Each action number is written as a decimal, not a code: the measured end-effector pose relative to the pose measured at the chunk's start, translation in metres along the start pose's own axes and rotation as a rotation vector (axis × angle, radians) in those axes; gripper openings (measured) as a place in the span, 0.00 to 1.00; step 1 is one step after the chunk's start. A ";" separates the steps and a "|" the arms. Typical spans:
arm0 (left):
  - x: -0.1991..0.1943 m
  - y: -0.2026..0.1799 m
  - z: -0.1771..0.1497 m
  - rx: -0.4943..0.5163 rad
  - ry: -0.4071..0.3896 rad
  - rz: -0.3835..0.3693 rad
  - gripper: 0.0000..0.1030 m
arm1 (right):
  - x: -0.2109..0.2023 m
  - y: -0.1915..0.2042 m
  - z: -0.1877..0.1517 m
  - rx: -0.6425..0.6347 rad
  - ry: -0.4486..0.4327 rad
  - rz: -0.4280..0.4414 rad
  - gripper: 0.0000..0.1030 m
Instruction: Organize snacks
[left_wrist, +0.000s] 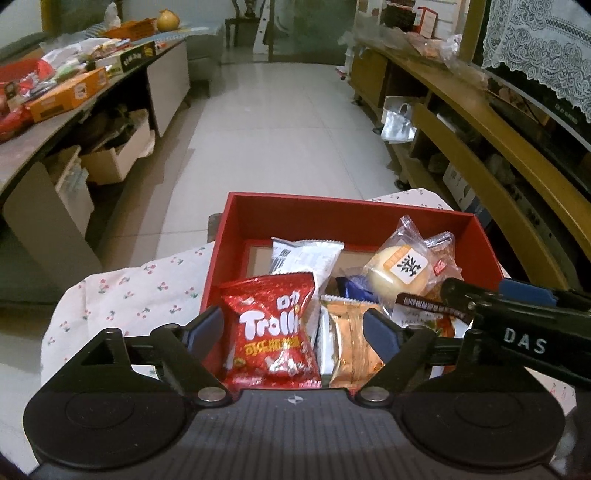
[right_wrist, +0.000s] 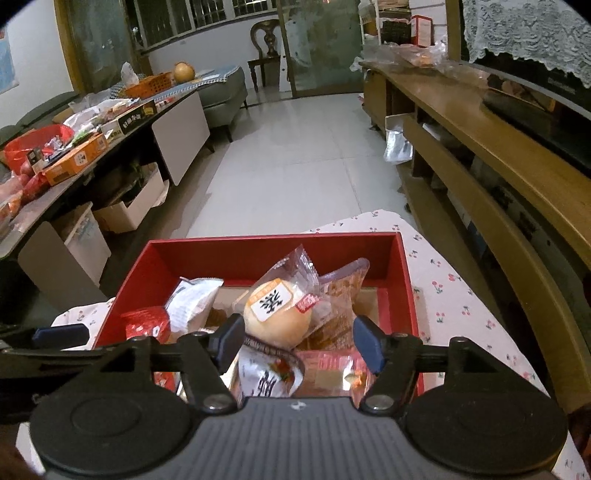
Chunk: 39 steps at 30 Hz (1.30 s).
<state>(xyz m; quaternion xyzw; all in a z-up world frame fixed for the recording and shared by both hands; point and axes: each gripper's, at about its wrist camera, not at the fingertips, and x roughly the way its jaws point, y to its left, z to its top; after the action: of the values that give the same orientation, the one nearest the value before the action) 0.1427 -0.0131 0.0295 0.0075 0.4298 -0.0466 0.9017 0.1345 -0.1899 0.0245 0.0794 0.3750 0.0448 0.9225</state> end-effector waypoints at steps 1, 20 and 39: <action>-0.002 0.000 -0.002 0.000 -0.003 0.003 0.85 | -0.003 0.000 -0.002 0.000 0.000 0.000 0.76; -0.050 -0.005 -0.070 0.077 -0.037 0.145 1.00 | -0.077 0.001 -0.076 0.011 0.023 -0.003 0.81; -0.079 -0.013 -0.113 0.125 -0.018 0.117 1.00 | -0.110 0.000 -0.122 0.026 0.055 -0.019 0.81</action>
<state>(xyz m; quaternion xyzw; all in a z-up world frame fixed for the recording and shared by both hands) 0.0042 -0.0138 0.0201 0.0886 0.4168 -0.0208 0.9044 -0.0297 -0.1919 0.0135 0.0866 0.4016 0.0333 0.9111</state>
